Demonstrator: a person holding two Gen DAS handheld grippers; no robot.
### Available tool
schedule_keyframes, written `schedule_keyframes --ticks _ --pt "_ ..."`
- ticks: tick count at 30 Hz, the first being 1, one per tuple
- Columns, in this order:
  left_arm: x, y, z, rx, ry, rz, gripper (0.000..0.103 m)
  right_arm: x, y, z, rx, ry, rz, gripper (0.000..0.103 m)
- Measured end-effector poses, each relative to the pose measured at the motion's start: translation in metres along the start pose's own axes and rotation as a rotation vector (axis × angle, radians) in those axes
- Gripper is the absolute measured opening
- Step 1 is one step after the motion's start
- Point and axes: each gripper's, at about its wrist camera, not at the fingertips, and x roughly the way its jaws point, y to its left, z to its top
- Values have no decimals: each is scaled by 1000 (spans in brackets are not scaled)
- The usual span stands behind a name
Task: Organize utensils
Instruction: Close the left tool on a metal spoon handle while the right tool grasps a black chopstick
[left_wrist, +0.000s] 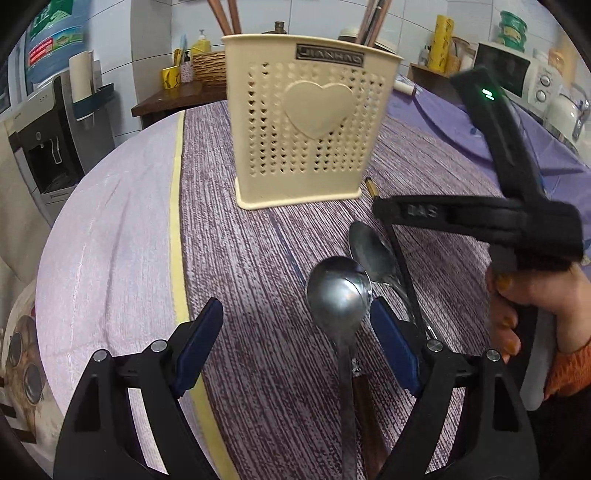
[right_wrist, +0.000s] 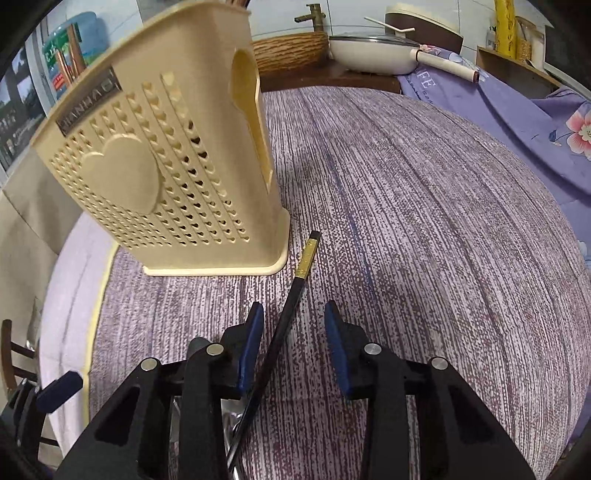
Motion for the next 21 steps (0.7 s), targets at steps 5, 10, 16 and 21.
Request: schedule_keyframes --ticks 5,10,16,21 --pt "4 -10 -4 28 12 -6 79 4 5 1 -24 -19 -51 31" --pt "15 -14 -3 40 35 8 68 4 0 0 -25 -22 -55 12" --pt "22 -16 -3 45 56 9 67 -2 -6 -6 -45 -19 -34 7" --pt "25 -21 -3 64 55 33 59 -6 -5 -11 -42 -24 -21 7"
